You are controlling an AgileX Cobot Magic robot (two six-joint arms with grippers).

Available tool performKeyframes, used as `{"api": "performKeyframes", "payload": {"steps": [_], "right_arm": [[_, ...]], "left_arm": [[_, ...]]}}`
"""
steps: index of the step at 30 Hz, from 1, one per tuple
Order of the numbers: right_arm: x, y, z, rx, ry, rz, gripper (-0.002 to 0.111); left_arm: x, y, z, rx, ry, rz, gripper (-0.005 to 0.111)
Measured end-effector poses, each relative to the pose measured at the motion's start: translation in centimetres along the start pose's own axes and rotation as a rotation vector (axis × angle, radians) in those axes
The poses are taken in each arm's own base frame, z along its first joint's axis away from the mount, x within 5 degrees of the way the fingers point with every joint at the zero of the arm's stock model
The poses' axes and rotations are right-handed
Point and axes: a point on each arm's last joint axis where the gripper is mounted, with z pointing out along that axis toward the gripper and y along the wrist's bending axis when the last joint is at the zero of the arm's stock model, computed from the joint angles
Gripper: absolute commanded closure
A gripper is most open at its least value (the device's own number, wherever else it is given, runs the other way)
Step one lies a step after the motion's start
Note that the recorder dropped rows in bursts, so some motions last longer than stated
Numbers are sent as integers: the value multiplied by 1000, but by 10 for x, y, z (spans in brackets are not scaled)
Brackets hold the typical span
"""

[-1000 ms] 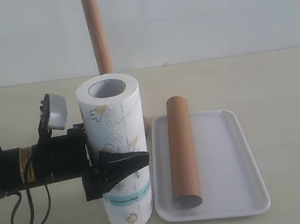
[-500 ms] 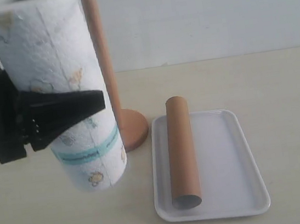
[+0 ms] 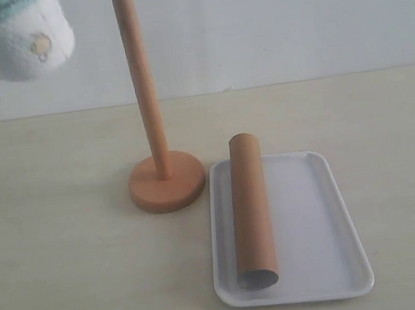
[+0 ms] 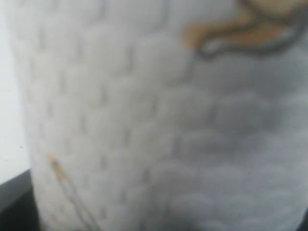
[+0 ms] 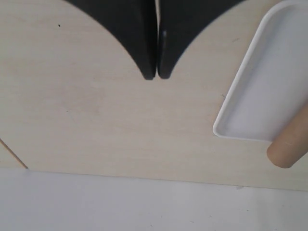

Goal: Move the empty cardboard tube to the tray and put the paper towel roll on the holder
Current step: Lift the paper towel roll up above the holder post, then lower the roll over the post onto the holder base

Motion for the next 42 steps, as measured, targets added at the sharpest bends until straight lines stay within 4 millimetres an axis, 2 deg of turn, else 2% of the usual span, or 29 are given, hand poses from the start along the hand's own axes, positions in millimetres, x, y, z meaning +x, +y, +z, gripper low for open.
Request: {"api": "performKeyframes", "payload": {"steps": [5, 9, 13, 16, 20, 23, 25, 28, 42], "right_arm": [[0, 0, 0, 0, 0, 0, 108], [0, 0, 0, 0, 0, 0, 108], [0, 0, 0, 0, 0, 0, 108], [0, 0, 0, 0, 0, 0, 108], [0, 0, 0, 0, 0, 0, 108], [0, 0, 0, 0, 0, 0, 108], [0, 0, 0, 0, 0, 0, 108], [0, 0, 0, 0, 0, 0, 108], [0, 0, 0, 0, 0, 0, 108]], "left_arm": [[-25, 18, 29, -8, -61, -36, 103], [-33, 31, 58, 43, -79, -121, 103], [-22, 44, 87, 93, -21, -161, 103], [-11, 51, 99, 94, 11, -181, 103], [-8, 43, 124, 109, 52, -112, 103], [-15, 41, 134, 92, 52, -88, 103], [-12, 43, 138, 81, 60, -88, 103], [4, 49, 147, 60, 95, -107, 103], [48, 57, 167, 80, 202, -97, 103]]}}
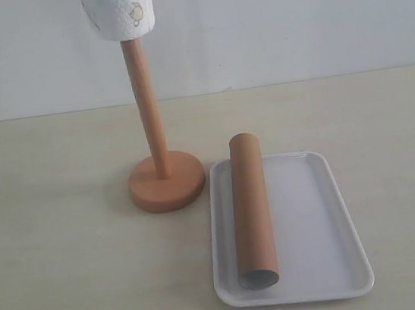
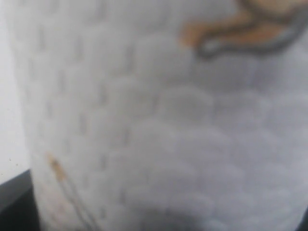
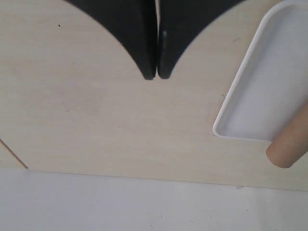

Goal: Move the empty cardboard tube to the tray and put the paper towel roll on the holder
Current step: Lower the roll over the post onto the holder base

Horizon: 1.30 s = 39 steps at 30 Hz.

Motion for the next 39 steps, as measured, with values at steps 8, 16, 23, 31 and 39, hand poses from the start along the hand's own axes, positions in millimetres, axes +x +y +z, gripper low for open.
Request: {"api": "performKeyframes", "payload": {"steps": [8, 16, 23, 31, 39], "right_arm": [[0, 0, 0, 0, 0, 0, 108], [0, 0, 0, 0, 0, 0, 108], [0, 0, 0, 0, 0, 0, 108], [0, 0, 0, 0, 0, 0, 108], [0, 0, 0, 0, 0, 0, 108]], "left_arm": [[21, 2, 6, 17, 43, 64, 103], [61, 2, 18, 83, -40, 8, 103], [106, 7, 20, 38, -11, -12, 103], [168, 6, 19, 37, 19, -91, 103], [210, 3, 17, 46, 76, -103, 103]]}}
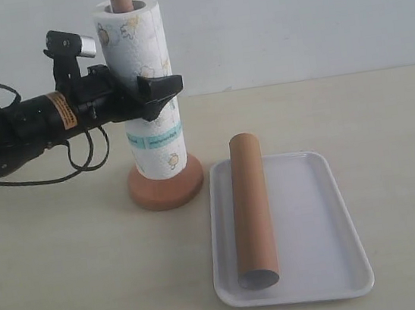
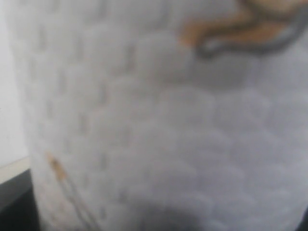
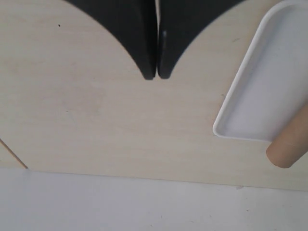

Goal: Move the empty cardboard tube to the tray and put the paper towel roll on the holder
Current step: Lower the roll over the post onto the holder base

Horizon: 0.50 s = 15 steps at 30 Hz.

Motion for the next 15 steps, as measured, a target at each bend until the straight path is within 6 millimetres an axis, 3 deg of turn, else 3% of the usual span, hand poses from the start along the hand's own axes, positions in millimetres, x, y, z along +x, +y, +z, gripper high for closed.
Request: {"api": "performKeyframes", "payload": {"steps": [11, 15], "right_arm": [[0, 0, 0, 0, 0, 0, 108], [0, 0, 0, 0, 0, 0, 108]], "left_arm": [[11, 1, 1, -3, 19, 2, 102], [13, 3, 1, -15, 36, 0, 80]]}}
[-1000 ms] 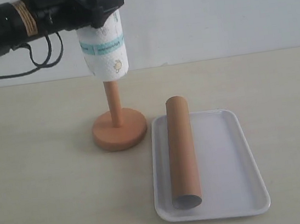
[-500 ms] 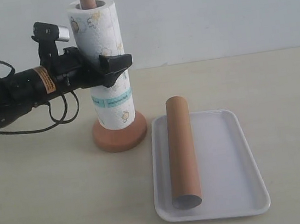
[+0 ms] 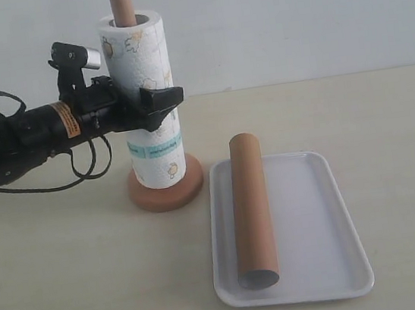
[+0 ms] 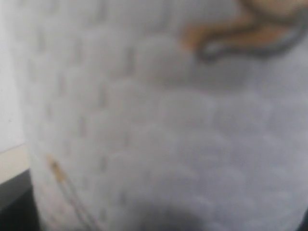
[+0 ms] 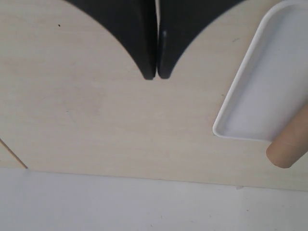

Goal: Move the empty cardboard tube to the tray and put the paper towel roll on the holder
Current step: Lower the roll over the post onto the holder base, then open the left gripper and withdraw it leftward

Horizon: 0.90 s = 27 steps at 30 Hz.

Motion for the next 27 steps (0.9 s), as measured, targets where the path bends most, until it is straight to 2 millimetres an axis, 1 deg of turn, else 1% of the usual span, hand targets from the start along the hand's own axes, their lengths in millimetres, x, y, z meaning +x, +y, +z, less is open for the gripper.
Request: {"api": "performKeyframes", "payload": {"steps": [4, 6, 7, 9, 12, 17, 22, 27], "right_arm": [[0, 0, 0, 0, 0, 0, 108], [0, 0, 0, 0, 0, 0, 108], [0, 0, 0, 0, 0, 0, 108], [0, 0, 0, 0, 0, 0, 108], [0, 0, 0, 0, 0, 0, 108], [0, 0, 0, 0, 0, 0, 108], [0, 0, 0, 0, 0, 0, 108], [0, 0, 0, 0, 0, 0, 108]], "left_arm": [[4, 2, 0, -19, 42, -34, 38], [5, 2, 0, -24, 54, -58, 22], [5, 2, 0, -27, 59, -73, 17], [6, 2, 0, -30, 63, -110, 10], [7, 1, 0, -12, 79, -109, 6], [10, -1, -1, 17, 109, -84, 6], [1, 4, -10, 28, 120, -54, 6], [-15, 10, -26, 52, 115, -31, 6]]}}
